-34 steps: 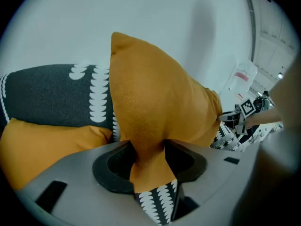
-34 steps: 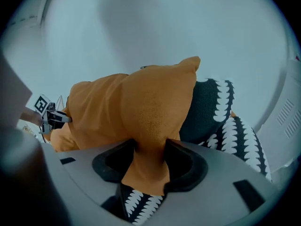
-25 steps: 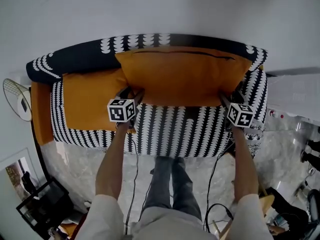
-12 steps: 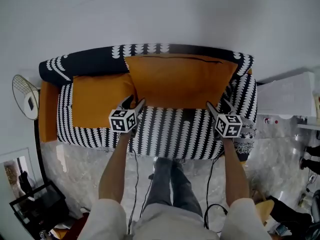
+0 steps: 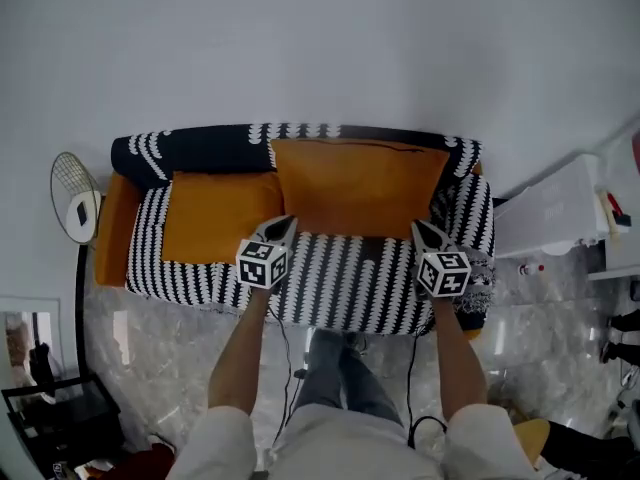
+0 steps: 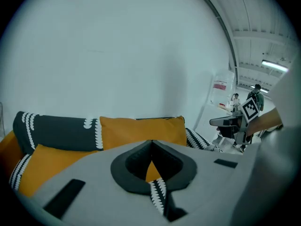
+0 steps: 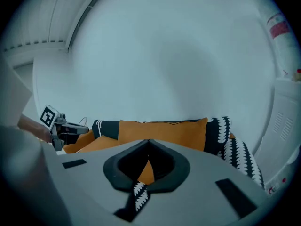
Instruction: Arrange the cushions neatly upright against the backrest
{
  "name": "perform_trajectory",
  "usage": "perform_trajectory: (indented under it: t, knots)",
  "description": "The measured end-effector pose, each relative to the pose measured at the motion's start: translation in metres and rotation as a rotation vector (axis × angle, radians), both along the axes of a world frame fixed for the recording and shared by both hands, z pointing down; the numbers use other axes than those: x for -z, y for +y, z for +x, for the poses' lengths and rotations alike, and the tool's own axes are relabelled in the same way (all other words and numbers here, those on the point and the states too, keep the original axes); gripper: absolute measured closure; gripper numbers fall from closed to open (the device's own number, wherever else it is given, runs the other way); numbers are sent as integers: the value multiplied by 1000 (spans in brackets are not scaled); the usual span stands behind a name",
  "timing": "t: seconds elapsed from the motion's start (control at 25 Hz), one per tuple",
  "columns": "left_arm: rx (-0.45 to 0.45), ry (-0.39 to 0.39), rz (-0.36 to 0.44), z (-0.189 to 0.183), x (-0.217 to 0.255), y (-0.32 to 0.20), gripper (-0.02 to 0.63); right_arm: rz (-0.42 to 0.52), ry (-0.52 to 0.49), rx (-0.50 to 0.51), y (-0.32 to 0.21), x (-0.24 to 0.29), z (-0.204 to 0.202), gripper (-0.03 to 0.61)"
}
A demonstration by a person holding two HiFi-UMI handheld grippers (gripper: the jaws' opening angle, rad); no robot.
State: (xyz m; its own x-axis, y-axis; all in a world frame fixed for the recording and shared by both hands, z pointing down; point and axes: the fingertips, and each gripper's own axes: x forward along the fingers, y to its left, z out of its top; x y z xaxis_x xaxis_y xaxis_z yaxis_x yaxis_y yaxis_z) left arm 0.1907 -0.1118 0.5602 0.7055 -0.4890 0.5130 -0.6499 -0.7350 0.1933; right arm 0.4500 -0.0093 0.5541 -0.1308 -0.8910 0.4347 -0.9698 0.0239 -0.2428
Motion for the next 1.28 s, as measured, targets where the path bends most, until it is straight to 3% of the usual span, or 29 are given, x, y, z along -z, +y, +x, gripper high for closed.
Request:
perform_trajectory:
  t: [0.24,0.4,0.88,1.08,1.28]
  knots:
    - [50,8,16,-25,16,16,583,-13,-16,35,11,5,-12,549]
    - [122,7,19,-66,18,18,583,-30,-38,108,-5,-3,-49,549]
    - [398,8,-4,-261,10,-21,583,-53,-43,448,-113,-15,-257,549]
    - [455,25,-46,-332,-7,-46,583,-84,-49,504,-150,-31,-335,549]
    - [465,14,-74,-383,-23,-78,583,-121,-57,517,-182,-48,-389,549]
